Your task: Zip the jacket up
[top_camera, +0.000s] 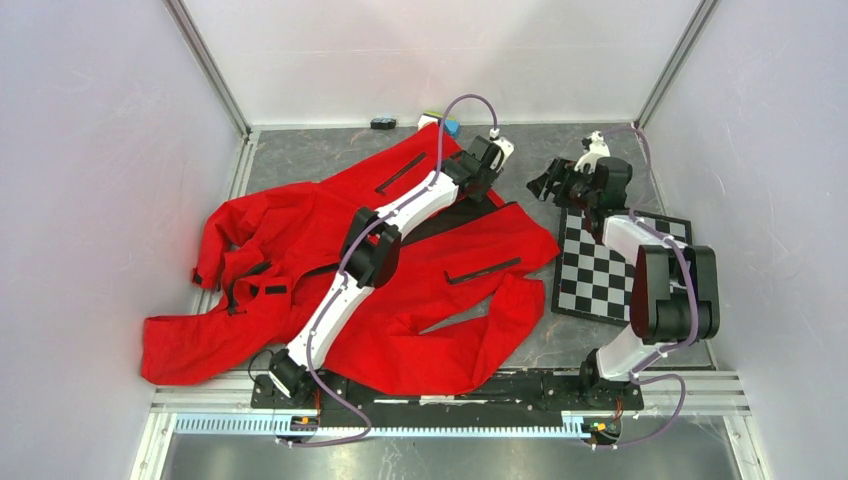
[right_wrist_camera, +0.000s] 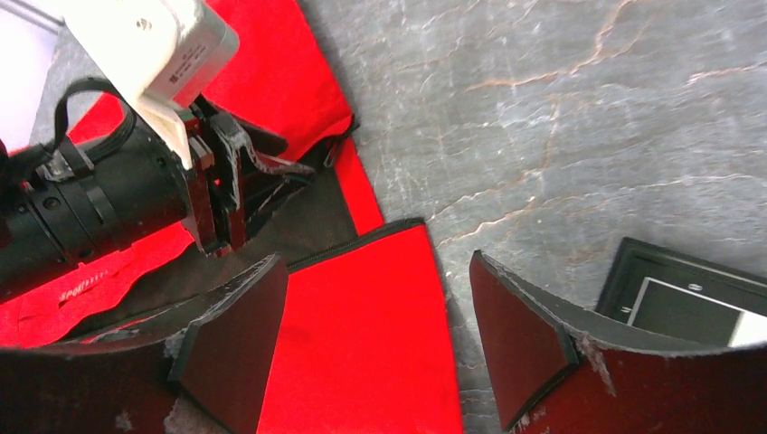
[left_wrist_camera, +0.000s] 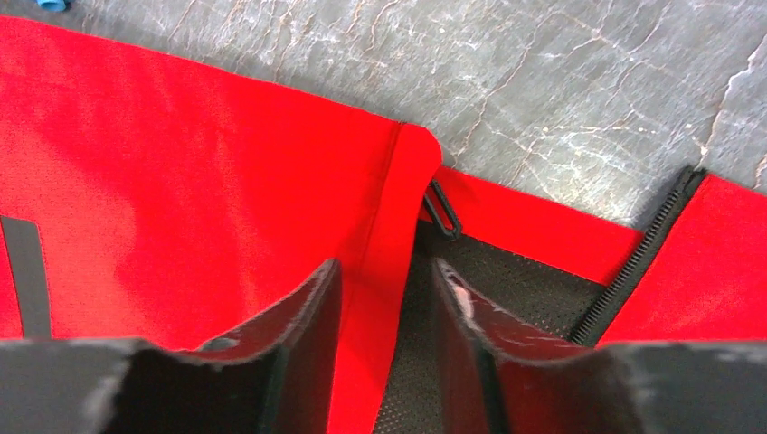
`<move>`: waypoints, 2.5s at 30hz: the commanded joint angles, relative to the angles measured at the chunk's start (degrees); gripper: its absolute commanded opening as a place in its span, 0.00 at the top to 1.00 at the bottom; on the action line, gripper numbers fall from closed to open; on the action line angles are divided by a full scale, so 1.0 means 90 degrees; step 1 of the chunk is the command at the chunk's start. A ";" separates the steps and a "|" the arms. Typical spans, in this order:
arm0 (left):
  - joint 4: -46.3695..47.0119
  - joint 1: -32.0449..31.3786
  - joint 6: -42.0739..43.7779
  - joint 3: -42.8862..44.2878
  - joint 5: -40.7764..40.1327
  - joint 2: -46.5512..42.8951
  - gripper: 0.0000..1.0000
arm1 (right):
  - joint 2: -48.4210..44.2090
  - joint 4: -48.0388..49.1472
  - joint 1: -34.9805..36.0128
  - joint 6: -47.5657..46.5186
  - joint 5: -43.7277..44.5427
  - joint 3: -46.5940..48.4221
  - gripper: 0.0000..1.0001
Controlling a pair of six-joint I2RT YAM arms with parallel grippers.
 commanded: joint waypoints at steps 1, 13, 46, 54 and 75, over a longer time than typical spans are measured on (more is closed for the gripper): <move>0.0237 0.0058 0.0184 0.0305 0.0090 0.0092 0.59 | 0.0298 -0.0027 0.0134 -0.0134 -0.0182 0.0407 0.20; 0.0153 0.0196 -0.0312 0.0283 0.1213 -0.0528 0.98 | 0.1157 -0.0135 0.0269 0.0490 -0.0766 0.1116 0.31; 0.1033 0.1298 -0.4150 -0.0139 0.5676 -0.0793 0.98 | 0.3308 0.1401 0.0692 0.1807 -0.1117 0.1840 0.76; 0.1032 0.1322 -0.4144 -0.0183 0.5588 -0.0758 0.98 | 0.3164 0.1964 0.0702 0.2172 -0.1479 0.1832 0.73; 0.1073 0.1522 -0.4645 -0.0067 0.6065 -0.0398 0.98 | 0.2574 0.2090 0.0481 0.2817 -0.1141 0.1996 0.57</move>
